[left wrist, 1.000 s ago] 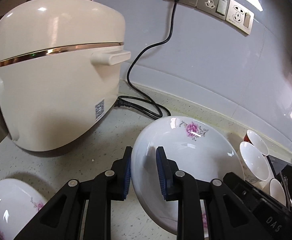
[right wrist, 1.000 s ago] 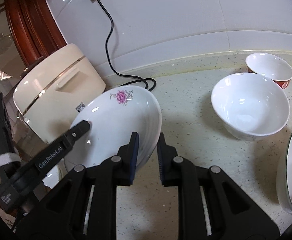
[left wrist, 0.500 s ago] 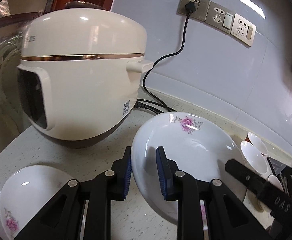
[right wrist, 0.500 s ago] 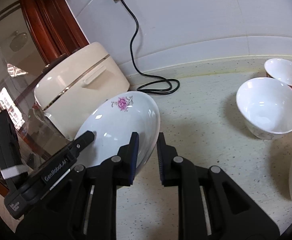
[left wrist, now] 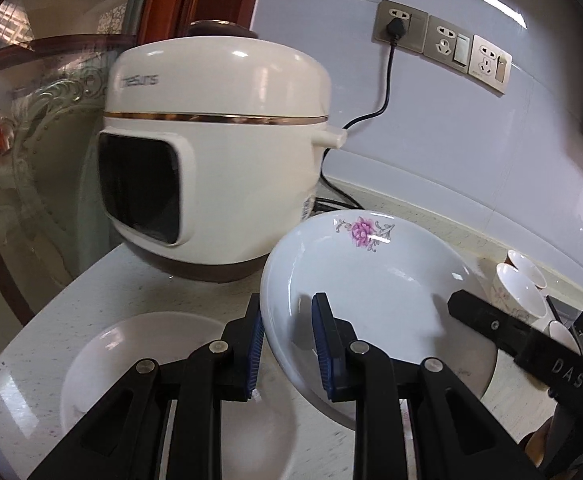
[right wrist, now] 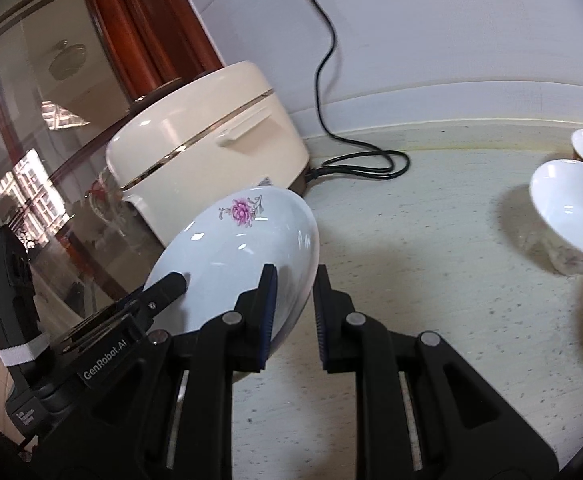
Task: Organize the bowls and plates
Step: 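Lift the small plate with both grippers and carry it over the plate stack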
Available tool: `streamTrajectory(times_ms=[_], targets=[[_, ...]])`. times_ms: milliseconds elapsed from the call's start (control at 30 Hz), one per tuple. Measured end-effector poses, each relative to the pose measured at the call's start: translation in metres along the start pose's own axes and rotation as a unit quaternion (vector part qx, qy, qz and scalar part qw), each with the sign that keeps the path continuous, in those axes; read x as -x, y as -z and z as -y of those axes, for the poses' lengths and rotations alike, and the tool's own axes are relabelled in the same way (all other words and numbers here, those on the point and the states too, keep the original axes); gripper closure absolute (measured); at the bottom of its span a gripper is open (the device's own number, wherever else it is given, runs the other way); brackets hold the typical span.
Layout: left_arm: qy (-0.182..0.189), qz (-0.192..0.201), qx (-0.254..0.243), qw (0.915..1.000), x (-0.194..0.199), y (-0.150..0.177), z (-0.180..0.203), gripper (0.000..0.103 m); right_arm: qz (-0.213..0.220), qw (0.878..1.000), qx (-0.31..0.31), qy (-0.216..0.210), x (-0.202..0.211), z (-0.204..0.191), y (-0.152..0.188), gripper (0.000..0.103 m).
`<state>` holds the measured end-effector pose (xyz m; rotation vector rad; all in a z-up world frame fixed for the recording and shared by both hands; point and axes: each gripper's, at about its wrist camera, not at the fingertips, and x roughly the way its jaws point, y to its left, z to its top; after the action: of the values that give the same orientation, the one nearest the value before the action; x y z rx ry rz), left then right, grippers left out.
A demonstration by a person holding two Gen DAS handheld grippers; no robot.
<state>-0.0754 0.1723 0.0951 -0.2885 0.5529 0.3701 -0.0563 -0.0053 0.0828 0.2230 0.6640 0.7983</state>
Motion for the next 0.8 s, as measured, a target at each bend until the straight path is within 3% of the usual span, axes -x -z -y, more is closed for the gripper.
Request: streamTrajectory(times_ms=[800], targets=[[-0.047,-0.011,-0.002,0.9988,0.027,0.022,-0.066,0.077,-0.053,0.994,0.073,-0.056,-0.026,-0.059,0.034,0.081]])
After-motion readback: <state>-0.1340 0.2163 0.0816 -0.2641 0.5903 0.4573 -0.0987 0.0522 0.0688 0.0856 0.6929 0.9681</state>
